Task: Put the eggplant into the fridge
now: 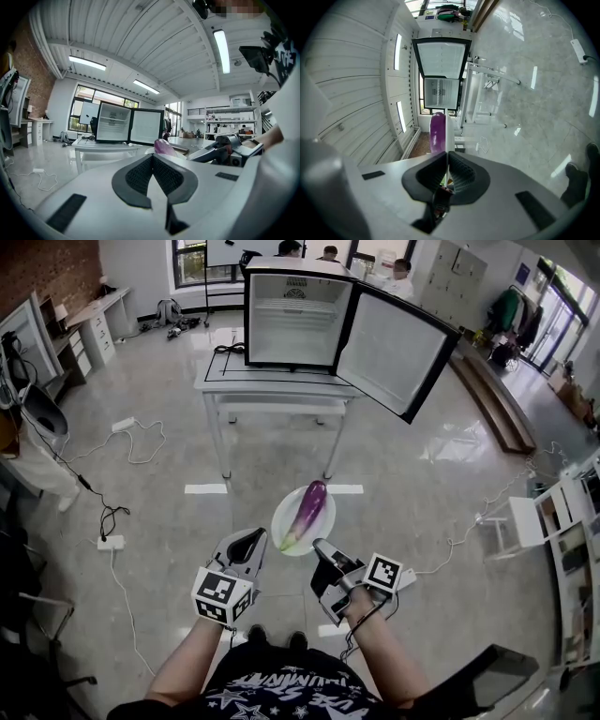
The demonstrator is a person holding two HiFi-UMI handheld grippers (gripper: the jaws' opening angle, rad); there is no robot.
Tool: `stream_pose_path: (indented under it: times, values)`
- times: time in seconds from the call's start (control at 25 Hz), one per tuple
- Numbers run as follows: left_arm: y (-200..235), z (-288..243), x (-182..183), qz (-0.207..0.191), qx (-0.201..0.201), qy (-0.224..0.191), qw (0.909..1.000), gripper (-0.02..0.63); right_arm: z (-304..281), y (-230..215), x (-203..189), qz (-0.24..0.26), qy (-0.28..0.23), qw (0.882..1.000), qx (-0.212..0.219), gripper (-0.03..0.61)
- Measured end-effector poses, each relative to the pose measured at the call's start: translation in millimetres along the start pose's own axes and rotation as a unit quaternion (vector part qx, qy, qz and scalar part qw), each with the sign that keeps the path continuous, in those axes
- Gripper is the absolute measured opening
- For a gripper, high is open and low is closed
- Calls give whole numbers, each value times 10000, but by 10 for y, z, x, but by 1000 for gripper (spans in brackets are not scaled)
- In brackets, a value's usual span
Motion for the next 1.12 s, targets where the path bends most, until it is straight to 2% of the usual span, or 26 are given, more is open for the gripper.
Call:
stream_pose_path:
  times: [0.36,1.12]
  values:
    - [42,113,-27,26,-40,-57,10000,9,-23,18,-140,163,-17,9999,-27,20]
    - [365,403,-54,95,-257,-61,9996,9,-240,59,-437,79,-282,9995,-65,21]
Point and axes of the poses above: the fingertips, and each gripper's own axes: z backward along the fingers, y to its left, x out of its top, the point moved 1 cm from there along z, backward along the fingers, and after that the axes turned 6 degrees about -x, right-handed, at the moved point
